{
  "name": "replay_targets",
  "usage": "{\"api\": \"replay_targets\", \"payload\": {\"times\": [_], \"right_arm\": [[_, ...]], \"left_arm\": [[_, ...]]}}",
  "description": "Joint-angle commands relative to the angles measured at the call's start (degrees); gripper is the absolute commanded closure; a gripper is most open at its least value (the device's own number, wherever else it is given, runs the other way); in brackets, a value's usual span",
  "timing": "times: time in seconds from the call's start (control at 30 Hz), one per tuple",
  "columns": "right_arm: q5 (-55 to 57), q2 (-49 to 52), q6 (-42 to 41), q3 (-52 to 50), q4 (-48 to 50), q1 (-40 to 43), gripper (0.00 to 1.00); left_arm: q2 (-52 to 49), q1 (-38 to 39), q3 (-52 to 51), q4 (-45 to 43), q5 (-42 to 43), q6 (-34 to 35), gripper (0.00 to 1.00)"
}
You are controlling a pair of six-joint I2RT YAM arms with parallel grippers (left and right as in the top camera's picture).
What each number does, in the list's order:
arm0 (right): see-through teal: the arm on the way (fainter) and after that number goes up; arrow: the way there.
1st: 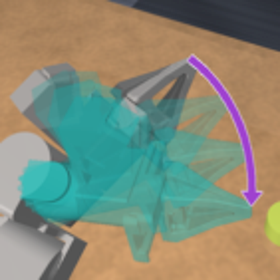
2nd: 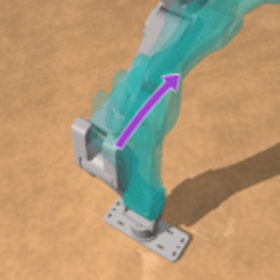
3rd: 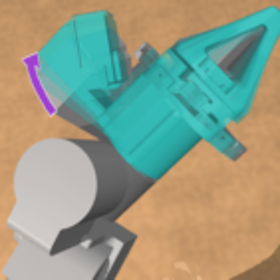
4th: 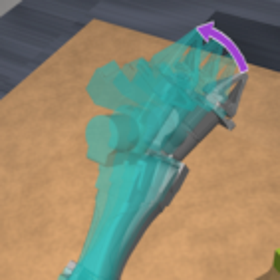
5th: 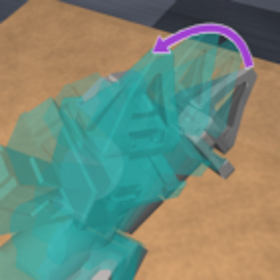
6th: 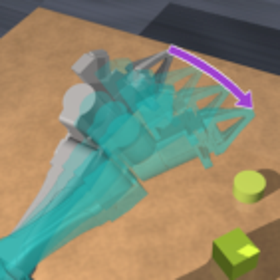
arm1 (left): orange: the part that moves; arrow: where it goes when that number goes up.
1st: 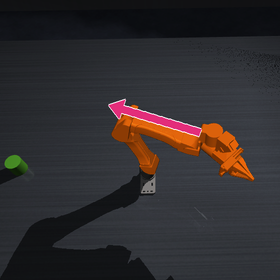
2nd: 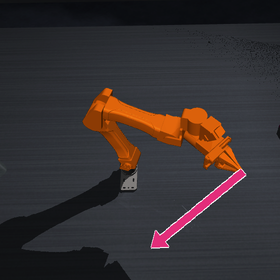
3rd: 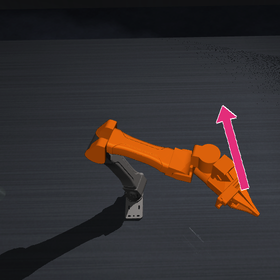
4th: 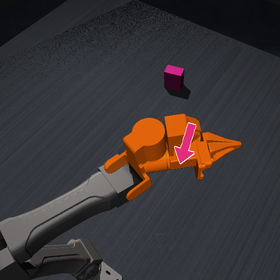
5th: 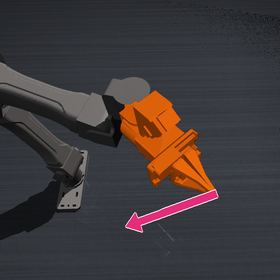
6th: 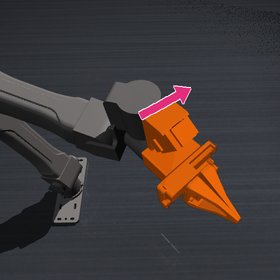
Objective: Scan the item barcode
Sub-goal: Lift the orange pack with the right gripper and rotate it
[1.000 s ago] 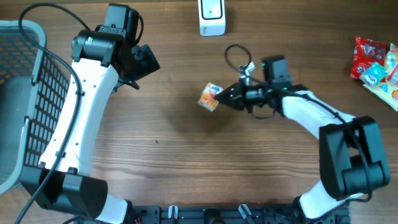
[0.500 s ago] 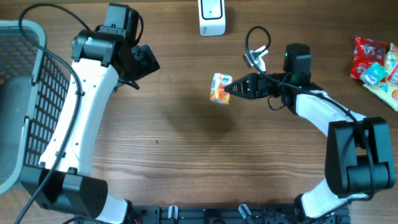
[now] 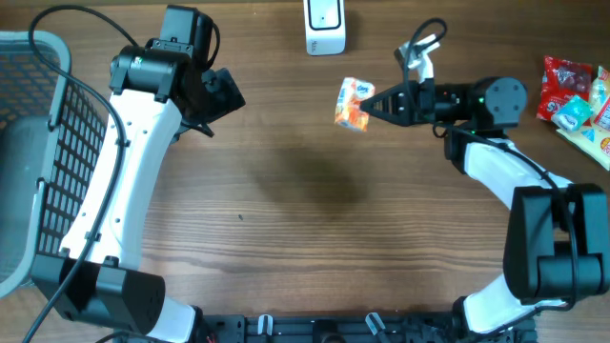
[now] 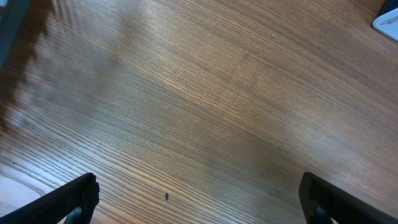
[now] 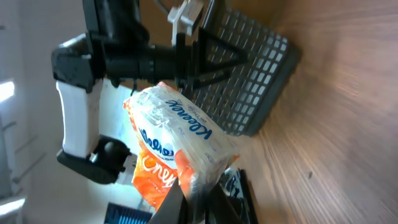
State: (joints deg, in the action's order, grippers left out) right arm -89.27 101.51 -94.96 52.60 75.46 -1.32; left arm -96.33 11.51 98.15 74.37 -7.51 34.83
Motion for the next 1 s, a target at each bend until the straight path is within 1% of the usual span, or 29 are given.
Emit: {"api": "replay_targets", "payload": {"times": [0.0, 0.03, 0.1, 0.23, 0.27, 0.3, 0.33, 0.4, 0.47, 0.5, 0.57, 0.67, 0.87, 0.9, 0.97], "right_arm": [[-1.7, -0.4, 4.3, 0.4, 0.3, 3.3, 0.96], [-3.5, -0.4, 6.8, 0.4, 0.3, 3.5, 0.96], [-3.6, -0.3, 9.6, 0.2, 0.4, 3.5, 0.96], [-3.5, -0.3, 9.5, 0.2, 0.4, 1.1, 0.96], [-3.6, -0.3, 9.4, 0.2, 0.4, 0.1, 0.96], [-3.6, -0.4, 7.6, 0.2, 0.4, -0.7, 0.96], [-3.6, -0.4, 4.2, 0.2, 0.5, -0.8, 0.96], [-3.6, -0.4, -1.2, 0.4, 4.4, -0.6, 0.96], [-3.3, -0.4, -4.0, 1.2, 8.9, -0.1, 0.96], [-3.2, -0.4, -5.7, 1.8, 9.5, 0.3, 0.96], [-3.1, -0.4, -6.6, 2.5, 9.4, 0.3, 0.96], [-3.4, -0.4, -3.6, 2.5, 11.1, 0.3, 0.96], [-3.4, -0.4, -3.8, 2.5, 8.7, 0.3, 0.96], [-3.3, -0.4, -5.7, 2.5, 5.7, 0.3, 0.96], [-3.2, -0.4, -5.9, 2.5, -1.8, 0.3, 0.96]], "left_arm": [[-0.2, -0.1, 0.3, -0.1, -0.7, 0.8, 0.0], [-0.2, -0.1, 0.3, -0.1, -0.7, 0.8, 0.0], [-0.2, -0.1, 0.3, -0.1, -0.7, 0.8, 0.0], [-0.2, -0.1, 0.3, -0.1, -0.7, 0.8, 0.0], [-0.2, -0.1, 0.3, -1.4, -0.8, 0.8, 0.0], [-0.2, -0.1, 0.3, -3.7, -0.9, 0.8, 0.0], [-0.2, -0.1, 0.3, -4.1, -0.9, 0.8, 0.0], [-0.2, -0.1, 0.3, -4.1, -0.9, 0.8, 0.0], [-0.2, -0.1, 0.3, -4.1, -0.9, 0.8, 0.0], [-0.2, -0.1, 0.3, -4.1, -0.9, 0.8, 0.0], [-0.2, -0.1, 0.3, -4.1, -0.9, 0.8, 0.0], [-0.2, -0.1, 0.3, -4.2, -0.7, 0.8, 0.0], [-0.2, -0.1, 0.3, -5.0, -0.5, 0.8, 0.0], [-0.2, -0.1, 0.3, -5.0, -0.5, 0.8, 0.0], [-0.2, -0.1, 0.3, -5.0, -0.5, 0.8, 0.0]]}}
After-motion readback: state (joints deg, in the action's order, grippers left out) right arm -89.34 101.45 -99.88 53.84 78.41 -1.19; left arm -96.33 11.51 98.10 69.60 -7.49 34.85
